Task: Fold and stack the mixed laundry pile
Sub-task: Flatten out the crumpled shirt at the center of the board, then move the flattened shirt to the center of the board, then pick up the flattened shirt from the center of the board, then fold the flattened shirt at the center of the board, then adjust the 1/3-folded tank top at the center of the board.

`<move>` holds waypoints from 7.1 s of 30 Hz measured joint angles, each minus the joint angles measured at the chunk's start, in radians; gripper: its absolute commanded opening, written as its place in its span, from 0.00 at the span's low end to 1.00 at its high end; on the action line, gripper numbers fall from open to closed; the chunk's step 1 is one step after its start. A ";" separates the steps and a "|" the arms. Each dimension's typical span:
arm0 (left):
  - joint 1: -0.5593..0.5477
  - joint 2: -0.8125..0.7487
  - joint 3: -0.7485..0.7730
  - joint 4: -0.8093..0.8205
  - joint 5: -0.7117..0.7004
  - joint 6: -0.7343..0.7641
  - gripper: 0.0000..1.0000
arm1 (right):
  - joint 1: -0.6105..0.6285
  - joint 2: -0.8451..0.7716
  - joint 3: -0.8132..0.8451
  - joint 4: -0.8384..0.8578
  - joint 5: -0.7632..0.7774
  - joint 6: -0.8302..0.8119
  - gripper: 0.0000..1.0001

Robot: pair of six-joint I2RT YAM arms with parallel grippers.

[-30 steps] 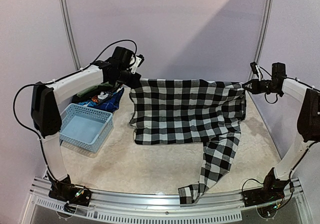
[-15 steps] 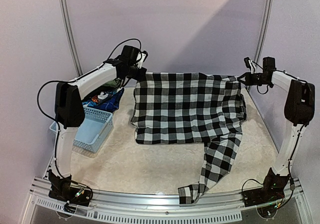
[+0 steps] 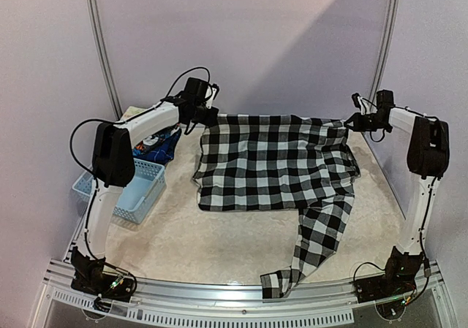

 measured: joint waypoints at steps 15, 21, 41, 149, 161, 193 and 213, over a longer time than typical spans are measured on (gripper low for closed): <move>0.036 0.039 0.066 0.015 -0.141 -0.055 0.53 | 0.046 0.168 0.237 -0.039 0.121 0.023 0.06; 0.026 -0.261 -0.320 0.000 -0.155 -0.138 0.55 | 0.054 0.248 0.334 -0.066 0.244 0.044 0.69; -0.166 -0.429 -0.660 -0.203 0.283 -0.238 0.44 | 0.061 -0.352 -0.308 -0.213 0.158 -0.113 0.60; 0.130 -0.232 -0.547 0.068 0.367 -0.427 0.00 | 0.081 0.196 0.153 -0.481 -0.100 -0.020 0.00; 0.133 -0.291 -0.667 0.177 0.385 -0.468 0.00 | 0.072 0.069 0.015 -0.417 -0.179 -0.108 0.00; 0.094 -0.747 -1.157 -0.090 0.522 -0.401 0.48 | 0.136 -0.612 -0.547 -0.618 -0.041 -0.641 0.66; -0.121 -0.726 -0.917 -0.100 0.418 -0.417 0.49 | 0.223 0.372 0.440 -0.592 -0.090 0.011 0.68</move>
